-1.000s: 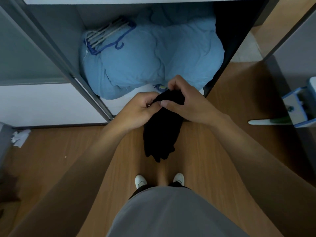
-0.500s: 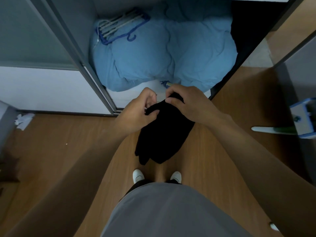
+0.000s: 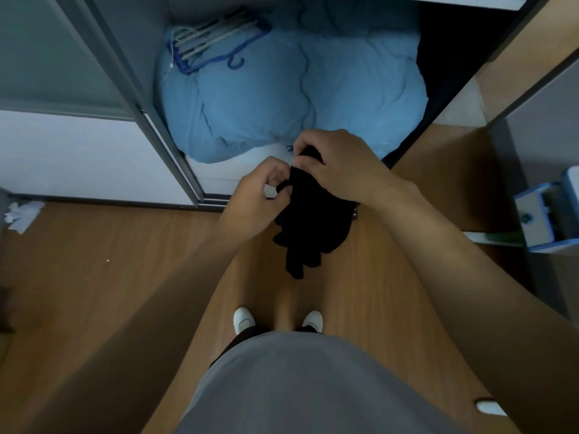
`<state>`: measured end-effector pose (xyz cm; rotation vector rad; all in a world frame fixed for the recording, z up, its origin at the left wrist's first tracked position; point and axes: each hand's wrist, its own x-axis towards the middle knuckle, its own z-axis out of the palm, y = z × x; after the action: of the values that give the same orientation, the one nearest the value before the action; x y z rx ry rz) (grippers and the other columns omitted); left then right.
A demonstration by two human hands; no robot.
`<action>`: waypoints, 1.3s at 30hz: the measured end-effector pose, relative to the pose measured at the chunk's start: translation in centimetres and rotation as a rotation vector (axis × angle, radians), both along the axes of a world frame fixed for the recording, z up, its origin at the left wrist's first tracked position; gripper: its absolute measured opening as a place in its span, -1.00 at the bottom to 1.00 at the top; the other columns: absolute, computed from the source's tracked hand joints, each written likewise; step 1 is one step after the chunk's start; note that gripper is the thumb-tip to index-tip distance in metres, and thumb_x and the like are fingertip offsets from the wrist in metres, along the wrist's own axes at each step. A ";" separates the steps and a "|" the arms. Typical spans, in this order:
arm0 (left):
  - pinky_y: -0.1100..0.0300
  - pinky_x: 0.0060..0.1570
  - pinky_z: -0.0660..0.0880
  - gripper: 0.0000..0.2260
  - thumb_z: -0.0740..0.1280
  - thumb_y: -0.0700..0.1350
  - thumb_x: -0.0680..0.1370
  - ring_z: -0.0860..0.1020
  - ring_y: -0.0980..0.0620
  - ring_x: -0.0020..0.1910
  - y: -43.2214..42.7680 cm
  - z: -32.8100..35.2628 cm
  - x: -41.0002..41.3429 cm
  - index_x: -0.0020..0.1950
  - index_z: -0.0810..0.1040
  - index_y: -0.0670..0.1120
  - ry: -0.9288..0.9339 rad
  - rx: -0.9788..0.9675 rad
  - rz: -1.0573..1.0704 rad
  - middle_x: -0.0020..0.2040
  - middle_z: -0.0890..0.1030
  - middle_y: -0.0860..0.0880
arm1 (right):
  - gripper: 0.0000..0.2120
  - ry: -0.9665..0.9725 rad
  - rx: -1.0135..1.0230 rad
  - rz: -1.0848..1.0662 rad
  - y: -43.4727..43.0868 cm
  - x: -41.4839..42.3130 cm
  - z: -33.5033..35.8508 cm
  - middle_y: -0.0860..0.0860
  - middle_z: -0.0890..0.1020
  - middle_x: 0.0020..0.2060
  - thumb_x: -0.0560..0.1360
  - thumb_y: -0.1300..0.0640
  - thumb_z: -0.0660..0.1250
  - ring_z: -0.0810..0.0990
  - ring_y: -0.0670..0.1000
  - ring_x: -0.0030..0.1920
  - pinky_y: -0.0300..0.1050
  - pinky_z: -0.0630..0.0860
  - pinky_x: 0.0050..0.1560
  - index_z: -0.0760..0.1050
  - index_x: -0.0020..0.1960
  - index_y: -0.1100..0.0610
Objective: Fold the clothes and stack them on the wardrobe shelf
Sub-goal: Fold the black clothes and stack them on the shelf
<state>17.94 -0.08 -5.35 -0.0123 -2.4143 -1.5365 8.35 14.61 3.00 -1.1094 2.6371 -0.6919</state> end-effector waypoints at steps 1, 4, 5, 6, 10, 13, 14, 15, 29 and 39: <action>0.44 -0.05 0.40 -0.82 0.34 -0.32 0.53 0.52 0.29 -0.11 0.1 0.0 -0.1 -0.01 0.46 -0.05 0.004 -0.008 0.003 -0.13 0.54 0.18 | -0.84 0.005 0.009 0.002 -0.1 0.0 0.1 -0.08 0.65 -0.03 0.59 -0.01 0.29 0.58 -0.02 0.00 0.00 0.47 0.07 0.54 0.08 0.04; 0.33 -0.11 0.46 -0.90 0.29 -0.25 0.49 0.55 0.21 -0.15 -0.1 -0.3 -0.5 -0.07 0.52 -0.06 -0.032 -0.038 0.006 -0.18 0.58 0.13 | -0.84 0.014 0.032 -0.011 -0.2 -0.2 0.5 -0.10 0.63 -0.05 0.58 -0.02 0.30 0.58 -0.01 0.01 -0.01 0.47 0.07 0.55 0.06 0.03; 0.22 -0.14 0.51 -0.91 0.27 -0.22 0.46 0.57 0.14 -0.16 -0.2 -0.5 -0.6 -0.11 0.54 -0.07 -0.068 -0.060 -0.001 -0.20 0.60 0.08 | -0.85 0.014 0.033 -0.025 -0.2 -0.3 0.6 -0.10 0.64 -0.04 0.58 -0.02 0.30 0.58 -0.01 0.02 0.00 0.47 0.08 0.55 0.05 0.02; 0.10 -0.14 0.55 -0.91 0.26 -0.20 0.45 0.59 0.06 -0.17 -0.2 -0.8 -0.6 -0.13 0.55 -0.07 -0.103 -0.082 -0.012 -0.22 0.60 0.05 | -0.86 0.012 0.030 -0.039 -0.2 -0.4 0.7 -0.09 0.65 -0.02 0.57 -0.03 0.30 0.58 0.00 0.03 0.00 0.47 0.09 0.55 0.04 0.01; 0.08 -0.05 0.56 -0.89 0.29 -0.16 0.50 0.57 0.07 -0.11 0.6 -1.8 -0.3 -0.01 0.47 0.03 -0.175 -0.076 0.039 -0.17 0.53 0.19 | -0.85 0.008 0.031 -0.050 -0.7 -0.4 0.8 -0.10 0.64 -0.04 0.56 -0.03 0.31 0.57 -0.02 0.01 -0.09 0.43 0.01 0.56 0.04 0.01; 0.19 0.00 0.51 -0.89 0.30 -0.04 0.50 0.59 0.12 -0.05 0.2 -2.1 -0.2 -0.01 0.54 0.00 -0.193 -0.058 0.040 -0.11 0.61 0.15 | -0.86 0.011 0.042 -0.031 -1.0 -0.3 0.6 -0.10 0.64 -0.04 0.56 -0.03 0.31 0.57 -0.02 0.01 -0.11 0.39 -0.02 0.56 0.03 0.01; 0.18 0.02 0.53 -0.81 0.30 0.03 0.49 0.61 0.14 -0.03 0.1 -2.1 -0.1 0.00 0.60 -0.01 -0.254 -0.045 0.008 -0.08 0.65 0.13 | -0.85 0.013 0.044 -0.024 -1.1 -0.2 0.5 -0.09 0.65 -0.02 0.56 -0.03 0.31 0.57 -0.02 0.03 -0.10 0.41 -0.01 0.57 0.04 0.01; 0.17 0.04 0.55 -0.73 0.30 0.11 0.46 0.63 0.15 -0.03 -0.1 -2.0 -0.1 0.01 0.64 -0.01 -0.337 -0.028 -0.027 -0.07 0.68 0.11 | -0.85 0.013 0.048 -0.017 -1.2 -0.2 0.5 -0.09 0.65 -0.01 0.56 -0.03 0.30 0.57 -0.03 0.03 -0.08 0.42 0.01 0.57 0.04 0.01; 0.22 -0.22 0.34 -0.72 0.28 -0.22 0.64 0.46 0.13 -0.27 -3.5 -2.3 0.0 -0.22 0.50 -0.34 -0.409 0.074 -0.099 -0.28 0.50 -0.10 | -0.84 -0.188 0.114 0.146 0.4 0.3 1.4 -0.14 0.66 0.03 0.53 -0.01 0.39 0.54 -0.17 0.06 -0.11 0.46 0.18 0.64 0.09 -0.03; 0.17 0.06 0.43 -0.79 0.20 -0.43 0.59 0.55 -0.02 0.00 -3.2 -0.6 0.1 -0.03 0.64 -0.34 -0.287 0.042 -0.074 0.03 0.56 -0.24 | -0.78 -0.204 0.238 0.198 0.8 0.6 -0.2 -0.27 0.64 0.16 0.54 -0.09 0.36 0.56 -0.23 0.12 -0.18 0.48 0.21 0.64 0.17 -0.19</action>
<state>18.04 -3.31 -5.98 0.1383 -2.6247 -1.7252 8.97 15.36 2.81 -1.1434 2.3266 -0.4147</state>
